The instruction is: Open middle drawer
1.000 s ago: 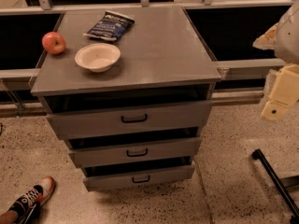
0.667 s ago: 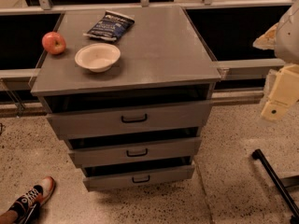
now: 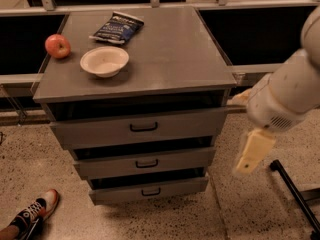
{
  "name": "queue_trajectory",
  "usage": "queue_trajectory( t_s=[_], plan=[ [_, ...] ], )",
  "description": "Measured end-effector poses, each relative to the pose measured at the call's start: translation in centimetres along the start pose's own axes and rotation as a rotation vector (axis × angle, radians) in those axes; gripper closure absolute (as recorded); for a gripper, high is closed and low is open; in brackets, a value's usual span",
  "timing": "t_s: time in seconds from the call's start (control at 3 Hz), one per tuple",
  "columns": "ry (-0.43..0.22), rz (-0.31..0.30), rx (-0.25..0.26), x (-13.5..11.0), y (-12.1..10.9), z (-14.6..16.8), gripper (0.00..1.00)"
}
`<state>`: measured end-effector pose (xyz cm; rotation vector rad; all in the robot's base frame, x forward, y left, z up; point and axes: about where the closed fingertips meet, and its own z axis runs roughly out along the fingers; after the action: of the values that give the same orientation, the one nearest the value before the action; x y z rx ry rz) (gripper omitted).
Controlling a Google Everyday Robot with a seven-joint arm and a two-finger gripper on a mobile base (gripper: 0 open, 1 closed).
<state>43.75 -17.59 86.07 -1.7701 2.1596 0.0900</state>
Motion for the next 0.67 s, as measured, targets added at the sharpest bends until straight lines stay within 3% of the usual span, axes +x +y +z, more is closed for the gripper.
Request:
queue_trajectory(
  t_s=[0.33,0.67],
  plan=[
    [-0.064,-0.012,-0.025,1.26,3.18,9.12,0.0],
    [-0.064,-0.013,-0.024,1.16,3.07,8.84,0.0]
  ],
)
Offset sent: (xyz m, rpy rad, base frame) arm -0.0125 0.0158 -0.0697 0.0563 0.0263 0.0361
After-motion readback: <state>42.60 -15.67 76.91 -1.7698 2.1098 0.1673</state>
